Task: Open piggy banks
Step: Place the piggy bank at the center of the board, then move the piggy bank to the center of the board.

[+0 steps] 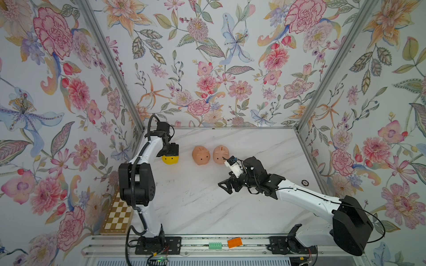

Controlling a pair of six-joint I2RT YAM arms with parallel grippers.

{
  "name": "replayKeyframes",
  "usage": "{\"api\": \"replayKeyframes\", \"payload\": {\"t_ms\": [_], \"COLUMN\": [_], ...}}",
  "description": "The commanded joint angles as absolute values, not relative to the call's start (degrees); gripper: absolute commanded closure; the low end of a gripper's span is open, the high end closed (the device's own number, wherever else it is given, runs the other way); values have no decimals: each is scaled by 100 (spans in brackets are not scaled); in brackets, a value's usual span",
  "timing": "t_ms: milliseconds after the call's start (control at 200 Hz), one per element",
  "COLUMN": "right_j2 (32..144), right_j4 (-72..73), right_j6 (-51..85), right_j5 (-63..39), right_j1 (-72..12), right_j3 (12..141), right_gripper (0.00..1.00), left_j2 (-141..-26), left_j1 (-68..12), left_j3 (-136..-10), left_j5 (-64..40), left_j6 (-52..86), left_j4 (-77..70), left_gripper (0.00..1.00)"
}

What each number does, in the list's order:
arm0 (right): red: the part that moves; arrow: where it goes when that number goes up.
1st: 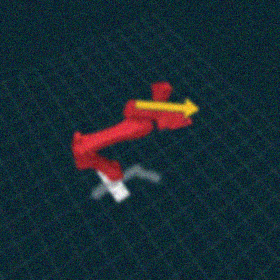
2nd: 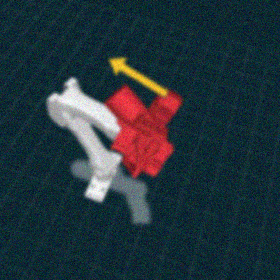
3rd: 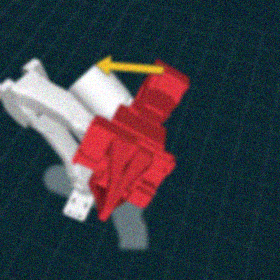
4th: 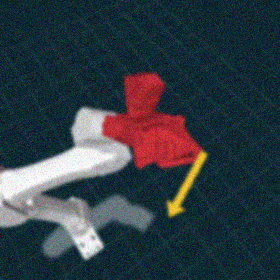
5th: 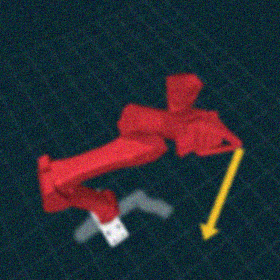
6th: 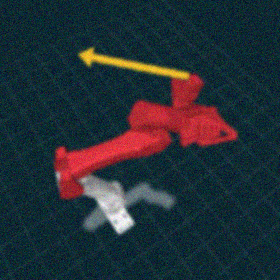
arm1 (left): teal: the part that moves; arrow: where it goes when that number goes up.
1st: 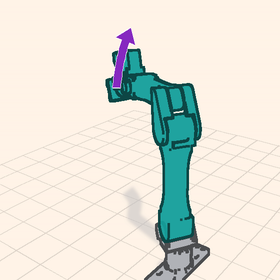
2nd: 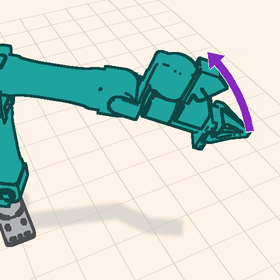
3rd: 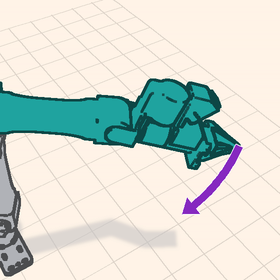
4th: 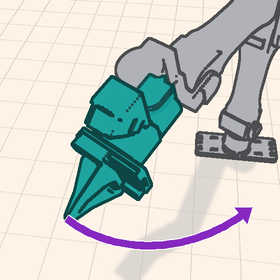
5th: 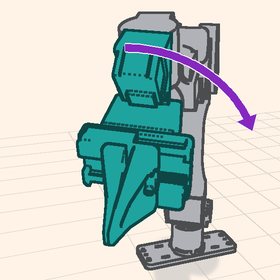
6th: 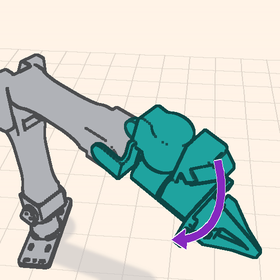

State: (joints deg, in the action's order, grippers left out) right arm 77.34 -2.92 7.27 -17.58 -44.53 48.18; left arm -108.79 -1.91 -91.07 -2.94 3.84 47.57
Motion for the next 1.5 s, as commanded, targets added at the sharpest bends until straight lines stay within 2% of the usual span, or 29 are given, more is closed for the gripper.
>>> {"api": "replayKeyframes", "payload": {"t_ms": [0, 100, 370, 460, 666, 1171, 1491], "right_j2": [7637, 7640, 7600, 7578, 7567, 8042, 8661], "right_j4": [-463, -475, -520, -559, -657, -772, -1481], "right_j6": [589, 580, 589, 589, 615, 624, 1034], "right_j5": [-1877, -1919, -2008, -2004, -1927, -2101, -602], "right_j1": [-4419, -4418, -4441, -4483, -4615, -4751, -4730], "right_j3": [4772, 4767, 4786, 4794, 4820, 5384, 6451], "right_gripper": [1, 1, 1, 1, 1, 1, 1], "left_j2": [-10939, -10955, -10873, -10783, -10339, -6995, -5379], "left_j1": [-215, -220, -218, -219, -219, -529, -595], "left_j3": [-9236, -9211, -9098, -9002, -8691, -6069, -5395], "left_j5": [-366, -378, -496, -542, -364, -446, -901], "left_j6": [275, 273, 307, 318, 452, 1473, 1985], "left_j4": [4869, 4891, 4867, 4818, 4931, 5157, 4779], "left_gripper": [33, 28, 5, 1, 1, 1, 1]}}
